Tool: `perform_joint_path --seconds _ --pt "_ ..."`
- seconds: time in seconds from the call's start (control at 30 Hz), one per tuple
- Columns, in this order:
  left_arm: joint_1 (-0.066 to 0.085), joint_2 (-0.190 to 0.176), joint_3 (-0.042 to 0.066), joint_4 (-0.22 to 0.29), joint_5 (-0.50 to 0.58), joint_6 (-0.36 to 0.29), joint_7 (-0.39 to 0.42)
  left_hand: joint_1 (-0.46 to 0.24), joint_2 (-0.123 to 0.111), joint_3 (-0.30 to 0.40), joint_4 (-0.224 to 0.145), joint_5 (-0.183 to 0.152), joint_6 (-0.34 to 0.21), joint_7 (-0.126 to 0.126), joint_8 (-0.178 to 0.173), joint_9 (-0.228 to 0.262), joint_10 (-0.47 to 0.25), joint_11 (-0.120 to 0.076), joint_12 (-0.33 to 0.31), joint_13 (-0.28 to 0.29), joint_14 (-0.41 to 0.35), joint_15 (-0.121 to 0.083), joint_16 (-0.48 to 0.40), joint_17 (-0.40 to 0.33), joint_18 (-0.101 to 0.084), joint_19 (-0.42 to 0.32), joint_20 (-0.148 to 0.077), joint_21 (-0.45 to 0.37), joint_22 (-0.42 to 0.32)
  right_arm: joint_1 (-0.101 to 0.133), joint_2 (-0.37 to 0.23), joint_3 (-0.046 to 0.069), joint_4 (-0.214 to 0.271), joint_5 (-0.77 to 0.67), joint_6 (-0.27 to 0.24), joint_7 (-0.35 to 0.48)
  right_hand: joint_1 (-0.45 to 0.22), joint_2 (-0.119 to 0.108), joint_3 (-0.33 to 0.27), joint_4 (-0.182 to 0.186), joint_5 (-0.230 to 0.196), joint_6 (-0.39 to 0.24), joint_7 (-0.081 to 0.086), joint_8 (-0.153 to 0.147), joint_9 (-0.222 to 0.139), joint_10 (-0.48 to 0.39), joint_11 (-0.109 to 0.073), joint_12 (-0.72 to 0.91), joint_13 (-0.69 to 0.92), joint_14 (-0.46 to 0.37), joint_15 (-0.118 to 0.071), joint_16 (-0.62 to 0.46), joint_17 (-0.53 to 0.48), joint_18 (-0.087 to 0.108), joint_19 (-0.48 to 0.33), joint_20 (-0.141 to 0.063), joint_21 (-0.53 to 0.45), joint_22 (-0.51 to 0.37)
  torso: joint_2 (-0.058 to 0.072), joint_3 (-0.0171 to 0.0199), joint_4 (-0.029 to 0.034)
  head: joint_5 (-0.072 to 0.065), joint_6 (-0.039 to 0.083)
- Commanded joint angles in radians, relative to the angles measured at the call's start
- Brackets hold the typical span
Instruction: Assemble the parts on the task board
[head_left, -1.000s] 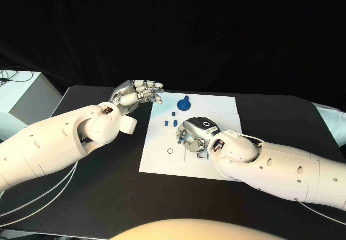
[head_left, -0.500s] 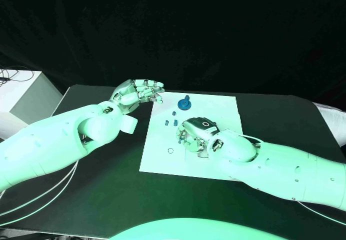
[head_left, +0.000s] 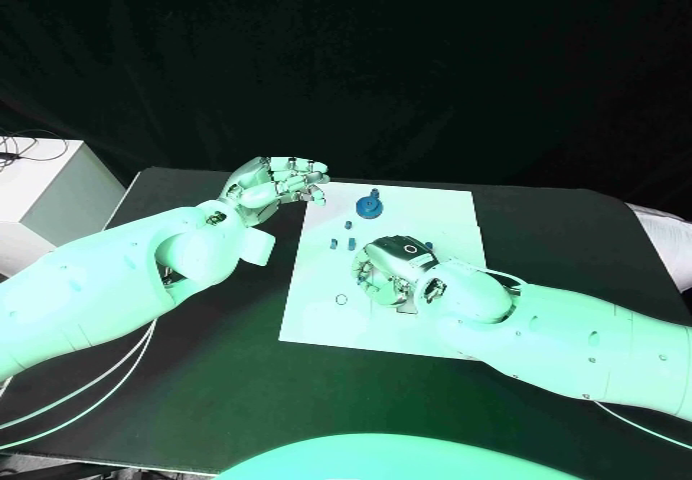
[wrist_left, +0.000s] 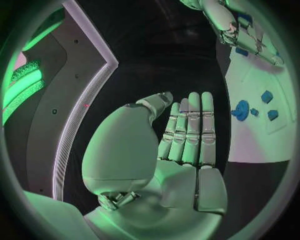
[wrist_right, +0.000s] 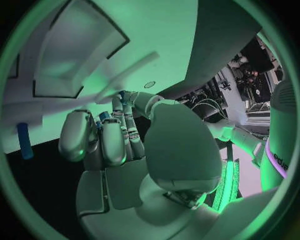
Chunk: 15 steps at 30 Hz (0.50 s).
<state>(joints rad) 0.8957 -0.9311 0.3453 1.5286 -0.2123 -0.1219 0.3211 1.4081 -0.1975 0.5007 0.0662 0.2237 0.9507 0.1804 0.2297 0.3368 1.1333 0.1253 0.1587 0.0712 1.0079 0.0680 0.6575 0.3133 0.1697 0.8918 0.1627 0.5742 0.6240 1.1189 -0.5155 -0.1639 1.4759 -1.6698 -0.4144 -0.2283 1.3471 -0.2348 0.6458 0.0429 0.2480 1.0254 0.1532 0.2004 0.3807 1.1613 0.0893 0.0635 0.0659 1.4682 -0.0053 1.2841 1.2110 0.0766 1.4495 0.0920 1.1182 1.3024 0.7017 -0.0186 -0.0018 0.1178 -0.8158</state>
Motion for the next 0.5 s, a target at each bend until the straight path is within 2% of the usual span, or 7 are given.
perform_joint_path --seconds 0.03,0.13,0.5 --pt "0.000 0.000 0.001 0.003 0.000 0.006 0.004 0.008 0.001 -0.004 0.000 -0.002 0.000 0.007 -0.006 -0.001 0.002 0.002 -0.003 0.001 0.006 0.001 -0.005 0.001 0.010 0.006 0.001 -0.003 -0.001 -0.003 -0.002 -0.002 0.004 0.008 0.027 0.027 0.000 -0.020 -0.007 -0.002 -0.005 -0.009 0.001 -0.007 -0.003 -0.024 0.006 -0.002 -0.002 0.032 0.009 -0.004 -0.006 0.016 -0.011 0.003 -0.022 -0.009 0.000 0.0003 -0.0005 0.000 -0.001" --pt "0.000 0.000 0.001 0.003 0.000 0.006 0.003 0.008 0.001 -0.004 0.000 -0.002 0.000 0.007 -0.006 -0.001 0.002 0.002 -0.003 0.001 0.006 0.001 -0.005 0.001 0.010 0.006 0.001 -0.003 -0.001 -0.003 -0.006 -0.003 0.007 0.009 0.021 0.027 -0.001 -0.028 -0.012 -0.004 -0.006 -0.020 0.002 -0.015 -0.005 -0.040 0.009 0.000 -0.002 0.028 0.011 -0.012 -0.019 0.020 -0.018 0.006 -0.045 -0.021 0.000 0.0004 0.0002 -0.001 -0.001" --pt "0.000 0.001 0.001 0.002 0.000 0.010 -0.001 0.008 0.001 -0.005 0.000 -0.002 0.000 0.008 -0.006 -0.001 0.003 0.003 -0.005 0.001 0.006 0.001 -0.007 0.002 0.010 0.006 0.001 -0.004 -0.001 -0.004 -0.009 -0.003 0.009 0.009 -0.008 0.020 0.010 -0.035 -0.040 -0.012 -0.008 -0.072 0.009 -0.054 -0.021 -0.109 0.018 0.004 -0.002 0.007 0.019 -0.047 -0.072 0.037 -0.047 0.015 -0.141 -0.075 -0.001 0.0013 -0.0002 -0.002 0.001"
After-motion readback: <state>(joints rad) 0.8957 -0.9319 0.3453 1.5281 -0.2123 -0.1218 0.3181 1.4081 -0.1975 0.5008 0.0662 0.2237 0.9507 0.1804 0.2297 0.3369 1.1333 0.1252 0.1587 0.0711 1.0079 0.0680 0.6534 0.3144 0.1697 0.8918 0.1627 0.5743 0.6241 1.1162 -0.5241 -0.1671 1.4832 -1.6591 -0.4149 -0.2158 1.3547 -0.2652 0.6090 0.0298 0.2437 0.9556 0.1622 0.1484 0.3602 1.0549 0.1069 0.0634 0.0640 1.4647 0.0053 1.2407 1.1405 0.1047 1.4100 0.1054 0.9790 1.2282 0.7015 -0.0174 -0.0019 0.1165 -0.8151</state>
